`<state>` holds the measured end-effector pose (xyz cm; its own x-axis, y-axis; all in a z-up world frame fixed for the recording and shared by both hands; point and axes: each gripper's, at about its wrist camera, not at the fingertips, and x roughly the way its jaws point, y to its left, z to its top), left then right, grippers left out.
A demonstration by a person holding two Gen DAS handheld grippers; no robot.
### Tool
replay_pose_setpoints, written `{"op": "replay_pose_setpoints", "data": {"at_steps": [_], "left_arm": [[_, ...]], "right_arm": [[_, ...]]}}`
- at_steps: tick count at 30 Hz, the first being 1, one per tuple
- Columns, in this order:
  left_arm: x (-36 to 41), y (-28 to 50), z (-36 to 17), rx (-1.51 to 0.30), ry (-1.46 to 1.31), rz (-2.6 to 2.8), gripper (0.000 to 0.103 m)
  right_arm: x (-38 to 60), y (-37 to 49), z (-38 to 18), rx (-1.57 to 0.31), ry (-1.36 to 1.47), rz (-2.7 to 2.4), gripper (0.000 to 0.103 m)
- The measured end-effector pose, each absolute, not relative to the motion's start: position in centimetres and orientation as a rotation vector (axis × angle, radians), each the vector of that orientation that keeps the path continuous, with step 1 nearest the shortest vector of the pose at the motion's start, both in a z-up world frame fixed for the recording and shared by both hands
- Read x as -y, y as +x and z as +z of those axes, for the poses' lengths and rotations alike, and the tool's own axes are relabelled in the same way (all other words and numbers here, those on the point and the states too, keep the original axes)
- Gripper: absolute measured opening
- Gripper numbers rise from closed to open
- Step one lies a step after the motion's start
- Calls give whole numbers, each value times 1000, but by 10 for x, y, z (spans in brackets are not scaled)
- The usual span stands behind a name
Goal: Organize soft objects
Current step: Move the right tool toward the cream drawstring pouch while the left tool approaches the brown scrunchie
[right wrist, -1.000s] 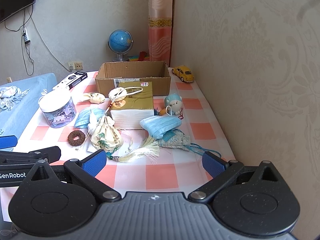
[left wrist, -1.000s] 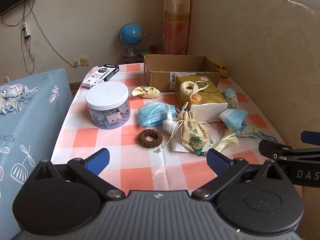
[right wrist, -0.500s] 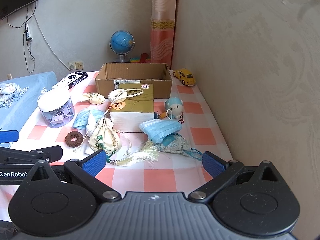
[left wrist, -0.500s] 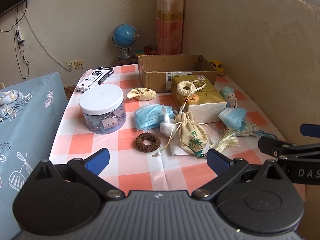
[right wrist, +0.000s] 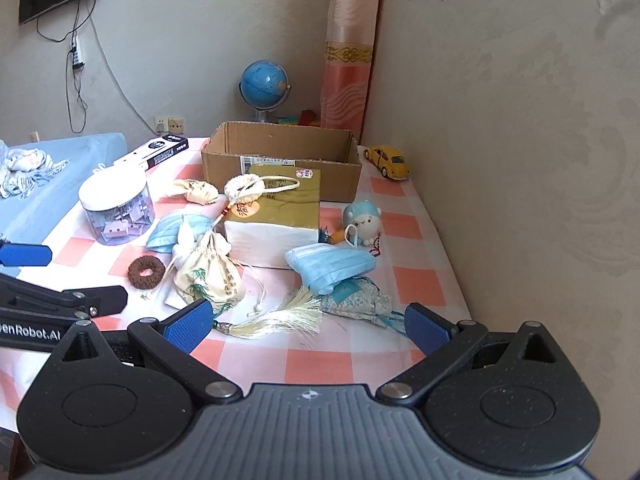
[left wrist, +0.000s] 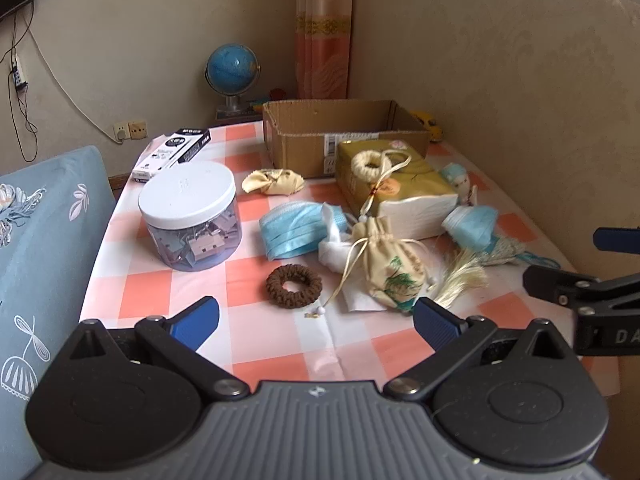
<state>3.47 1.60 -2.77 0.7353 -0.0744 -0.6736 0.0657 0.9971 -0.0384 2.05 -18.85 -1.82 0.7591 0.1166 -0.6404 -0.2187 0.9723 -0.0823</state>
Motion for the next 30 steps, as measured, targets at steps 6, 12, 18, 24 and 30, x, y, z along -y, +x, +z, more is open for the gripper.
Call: {"op": "replay_pose_setpoints", "data": {"at_steps": [6,12,18,24,30], "left_arm": [[-26,46,-45,-785,-30,-85,103],[-30,58,-59,-818,-17,-83,103],[-36,70,-66,-834,-11,-83,103],[-39,82,-76,-861,15,-93,103],[-45,87,-79,-860,27,-110,103]], "right_arm": [[198,30,-37,-720,-178,192,103],[205,41,-55,-761,-167,194,103],[204,51,-66,-785,-164,222,103],[192,61,-72,-796,-175,290,103],[175,71,-73,-784,-196,377,103]]}}
